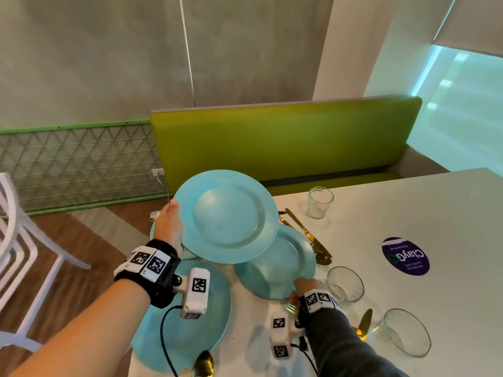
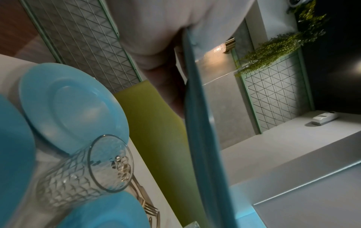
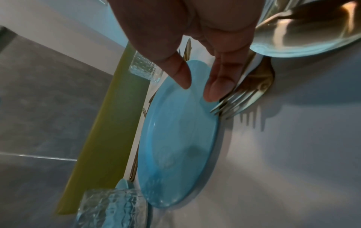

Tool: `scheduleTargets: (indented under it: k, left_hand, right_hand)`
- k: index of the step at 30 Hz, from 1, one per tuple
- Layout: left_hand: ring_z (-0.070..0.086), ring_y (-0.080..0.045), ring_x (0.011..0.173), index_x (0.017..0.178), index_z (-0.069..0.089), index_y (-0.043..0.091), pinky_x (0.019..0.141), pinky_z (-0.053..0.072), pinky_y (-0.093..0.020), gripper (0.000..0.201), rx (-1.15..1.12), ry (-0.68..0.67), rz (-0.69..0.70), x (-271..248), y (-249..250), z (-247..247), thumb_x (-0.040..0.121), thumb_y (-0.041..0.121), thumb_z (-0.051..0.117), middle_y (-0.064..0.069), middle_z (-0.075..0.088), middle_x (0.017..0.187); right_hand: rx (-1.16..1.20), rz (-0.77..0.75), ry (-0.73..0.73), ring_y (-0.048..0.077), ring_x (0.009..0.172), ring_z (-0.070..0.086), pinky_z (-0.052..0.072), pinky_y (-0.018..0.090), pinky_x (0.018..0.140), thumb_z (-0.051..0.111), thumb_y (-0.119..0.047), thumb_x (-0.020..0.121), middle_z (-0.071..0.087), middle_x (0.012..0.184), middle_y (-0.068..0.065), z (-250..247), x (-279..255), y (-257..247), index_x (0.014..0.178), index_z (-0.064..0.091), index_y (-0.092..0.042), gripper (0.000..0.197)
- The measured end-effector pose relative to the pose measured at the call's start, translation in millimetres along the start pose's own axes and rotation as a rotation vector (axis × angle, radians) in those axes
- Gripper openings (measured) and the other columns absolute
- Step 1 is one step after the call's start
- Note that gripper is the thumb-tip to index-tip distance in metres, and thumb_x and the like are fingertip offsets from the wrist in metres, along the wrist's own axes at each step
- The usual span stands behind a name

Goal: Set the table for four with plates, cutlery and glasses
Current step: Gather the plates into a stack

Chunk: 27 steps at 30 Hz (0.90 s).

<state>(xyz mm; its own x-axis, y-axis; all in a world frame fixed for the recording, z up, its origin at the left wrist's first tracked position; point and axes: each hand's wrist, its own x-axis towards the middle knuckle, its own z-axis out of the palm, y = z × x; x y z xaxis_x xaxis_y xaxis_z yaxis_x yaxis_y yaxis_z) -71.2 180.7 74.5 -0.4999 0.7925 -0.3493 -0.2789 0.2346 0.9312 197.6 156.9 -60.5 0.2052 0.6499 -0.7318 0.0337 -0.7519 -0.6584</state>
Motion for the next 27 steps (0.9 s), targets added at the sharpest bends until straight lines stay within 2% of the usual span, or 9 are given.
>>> scheduleTargets:
  k: [2,5,8,15,18,20,23,25,27]
  left_hand:
    - [0.056,-0.035,0.116,0.133,0.046,0.018,0.098,0.046,-0.052,0.041,0.006,-0.004,-0.019,2.0,-2.3,-2.3,0.099,0.037,0.033,-0.012,0.056,0.132]
    - [0.058,-0.035,0.114,0.129,0.05,0.02,0.095,0.047,-0.052,0.04,0.033,-0.004,-0.037,3.9,-6.2,-8.0,0.097,0.039,0.034,-0.011,0.058,0.129]
    - [0.057,-0.035,0.116,0.129,0.049,0.017,0.096,0.046,-0.049,0.038,0.017,-0.034,-0.046,5.6,-10.1,-12.4,0.099,0.035,0.032,-0.013,0.057,0.128]
    - [0.057,-0.036,0.115,0.107,0.05,0.027,0.099,0.043,-0.058,0.024,0.007,-0.05,-0.08,3.6,-8.0,-19.9,0.098,0.039,0.032,-0.014,0.059,0.128]
    - [0.057,-0.036,0.114,0.115,0.05,0.023,0.101,0.042,-0.057,0.028,-0.032,-0.068,-0.111,-2.5,-6.3,-18.2,0.1,0.036,0.031,-0.015,0.059,0.127]
    - [0.06,-0.034,0.102,0.128,0.048,0.016,0.097,0.045,-0.053,0.038,-0.06,-0.094,-0.127,-6.2,-5.9,-16.5,0.1,0.036,0.032,-0.012,0.063,0.112]
    - [0.058,-0.026,0.073,0.129,0.047,0.016,0.075,0.048,-0.036,0.038,-0.087,-0.109,-0.135,-16.2,-2.0,-14.7,0.1,0.036,0.033,-0.002,0.06,0.091]
    - [0.06,-0.028,0.078,0.118,0.05,0.019,0.076,0.049,-0.039,0.031,-0.092,-0.127,-0.159,-17.8,-3.0,-13.0,0.099,0.037,0.035,-0.006,0.063,0.094]
    - [0.062,-0.033,0.098,0.121,0.054,0.016,0.092,0.049,-0.048,0.039,-0.096,-0.155,-0.184,-20.2,-2.9,-12.1,0.098,0.042,0.036,-0.011,0.065,0.114]
  right_hand:
    - [0.039,0.01,-0.005,0.02,0.072,0.055,0.052,0.019,0.037,0.045,-0.008,0.095,0.049,0.086,0.006,-0.8,6.2,3.4,0.132,0.04,-0.001,0.038]
    - [0.044,0.024,-0.006,0.018,0.066,0.055,0.051,0.02,0.038,0.045,-0.005,0.095,0.048,0.079,0.005,-0.9,8.8,4.3,0.096,0.047,-0.008,0.004]
    - [0.017,-0.001,0.044,0.016,0.061,0.051,0.048,0.024,0.048,0.044,-0.006,0.095,0.047,0.073,0.005,2.6,6.4,4.1,0.069,0.04,-0.014,0.027]
    - [0.083,-0.087,0.115,0.024,0.045,0.045,0.043,0.036,0.057,0.036,-0.021,0.1,0.045,0.048,0.012,8.2,-10.6,-6.0,0.068,0.048,-0.002,0.039]
    - [0.174,-0.14,0.099,0.023,0.042,0.042,0.047,0.036,0.051,0.035,-0.016,0.101,0.039,0.048,0.011,0.4,-33.5,-17.4,0.073,0.047,-0.003,0.033]
    - [0.237,-0.204,0.096,0.02,0.04,0.039,0.046,0.033,0.046,0.036,-0.013,0.1,0.037,0.051,0.009,-7.0,-50.1,-22.1,0.079,0.048,-0.002,0.027]
    - [0.336,-0.287,0.076,0.015,0.038,0.034,0.044,0.027,0.039,0.037,-0.012,0.101,0.035,0.055,0.008,-15.4,-74.5,-27.3,0.088,0.05,-0.003,0.02]
    - [0.363,-0.33,0.058,0.015,0.04,0.033,0.043,0.027,0.039,0.036,-0.013,0.101,0.035,0.056,0.007,-18.2,-91.1,-34.1,0.087,0.051,-0.004,0.022]
    - [0.354,-0.362,0.051,0.016,0.044,0.032,0.043,0.027,0.04,0.036,-0.014,0.101,0.036,0.057,0.007,-19.9,-106.7,-41.4,0.084,0.052,-0.006,0.025]
